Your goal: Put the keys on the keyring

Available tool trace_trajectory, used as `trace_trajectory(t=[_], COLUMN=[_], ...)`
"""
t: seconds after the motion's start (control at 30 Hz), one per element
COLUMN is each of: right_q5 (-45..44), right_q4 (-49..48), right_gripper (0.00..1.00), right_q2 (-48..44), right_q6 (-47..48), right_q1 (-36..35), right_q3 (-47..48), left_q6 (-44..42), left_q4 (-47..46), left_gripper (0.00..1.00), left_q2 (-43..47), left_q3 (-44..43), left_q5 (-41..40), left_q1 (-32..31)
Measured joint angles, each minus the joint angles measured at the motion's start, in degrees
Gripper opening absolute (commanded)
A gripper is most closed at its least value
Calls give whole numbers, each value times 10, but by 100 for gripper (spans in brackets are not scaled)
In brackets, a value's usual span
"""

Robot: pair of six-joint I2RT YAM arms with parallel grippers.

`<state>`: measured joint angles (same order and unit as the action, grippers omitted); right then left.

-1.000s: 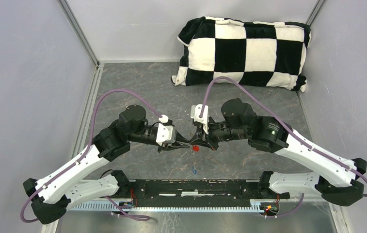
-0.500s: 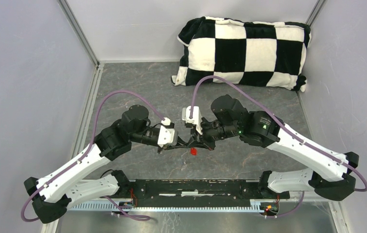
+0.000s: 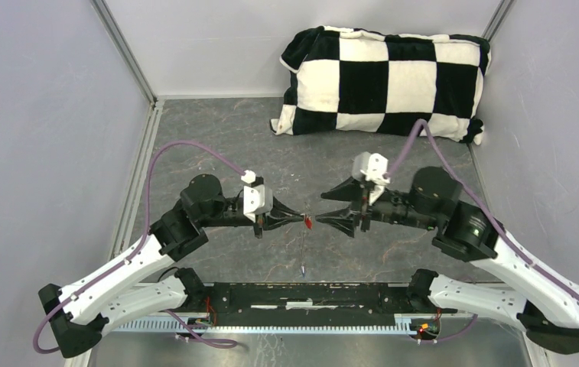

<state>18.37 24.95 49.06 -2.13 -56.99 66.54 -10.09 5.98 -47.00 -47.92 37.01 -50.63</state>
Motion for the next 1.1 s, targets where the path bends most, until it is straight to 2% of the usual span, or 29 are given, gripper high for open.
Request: trace_trajectory(t=[0.17, 0.33, 0.43, 0.77, 0.9, 1.1], right_q5=[-7, -19, -25, -20, -16, -6], right_q4=[-79, -127, -142, -186, -186, -182], right_gripper=[60, 57, 50, 16, 8, 6], right_q2=[-55, -59, -54, -70, -77, -78], right_q6=[-44, -74, -82, -92, -92, -92], right_q1=[1, 2, 2, 1, 1, 1], right_q3=[-75, -130, -141, -153, -155, -155], left_q6=[70, 101, 107, 108, 107, 107], left_q4=[-90, -148, -158, -176, -177, -177], left_gripper=[2, 2, 2, 2, 2, 2], left_q2=[-5, -13, -15, -15, -15, -15], left_q3=[6, 6, 6, 6, 6, 6], left_q5=[-22, -14, 6, 37, 37, 41], left_q1=[0, 0, 0, 1, 1, 1])
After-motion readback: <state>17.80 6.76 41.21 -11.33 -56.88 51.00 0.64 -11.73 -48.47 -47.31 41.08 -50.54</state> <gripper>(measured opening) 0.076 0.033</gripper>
